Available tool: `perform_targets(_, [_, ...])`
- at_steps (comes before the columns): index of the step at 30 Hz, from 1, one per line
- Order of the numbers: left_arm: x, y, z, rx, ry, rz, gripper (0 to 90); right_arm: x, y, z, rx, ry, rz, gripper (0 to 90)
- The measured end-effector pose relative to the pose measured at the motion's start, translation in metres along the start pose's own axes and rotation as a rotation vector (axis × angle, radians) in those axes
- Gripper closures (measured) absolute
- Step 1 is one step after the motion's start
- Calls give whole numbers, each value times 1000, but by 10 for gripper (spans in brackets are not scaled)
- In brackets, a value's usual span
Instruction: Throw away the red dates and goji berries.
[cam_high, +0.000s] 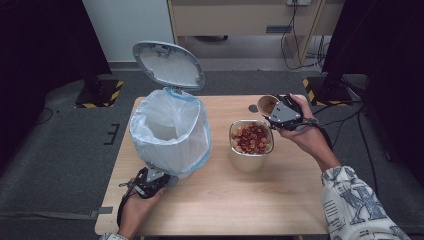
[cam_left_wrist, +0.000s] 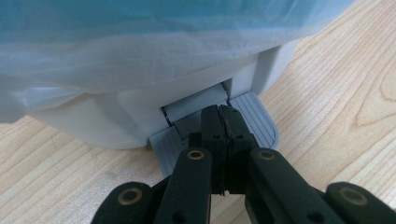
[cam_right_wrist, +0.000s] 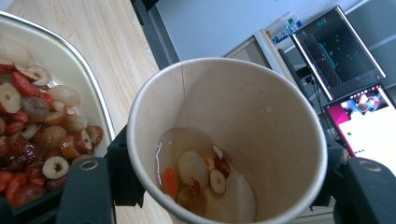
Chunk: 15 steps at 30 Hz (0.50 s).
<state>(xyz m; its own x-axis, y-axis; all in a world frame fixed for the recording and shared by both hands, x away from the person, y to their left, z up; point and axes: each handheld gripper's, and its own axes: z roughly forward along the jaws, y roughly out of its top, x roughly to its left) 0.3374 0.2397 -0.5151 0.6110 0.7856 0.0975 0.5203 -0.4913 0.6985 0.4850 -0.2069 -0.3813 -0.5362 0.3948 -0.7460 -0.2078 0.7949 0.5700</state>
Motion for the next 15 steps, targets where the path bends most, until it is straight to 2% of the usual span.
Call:
perform_targets(10, [0,0,0,-3,-3,-5,887,6,4,-3,9,-6,-78,327])
perform_targets(13, [0,0,0,-3,-3,-4,887,9,6,-4,15,-7,-116,325])
perform_targets(15, [0,0,0,-4,-3,-5,887,10,7,-4,14,-6,-118,325])
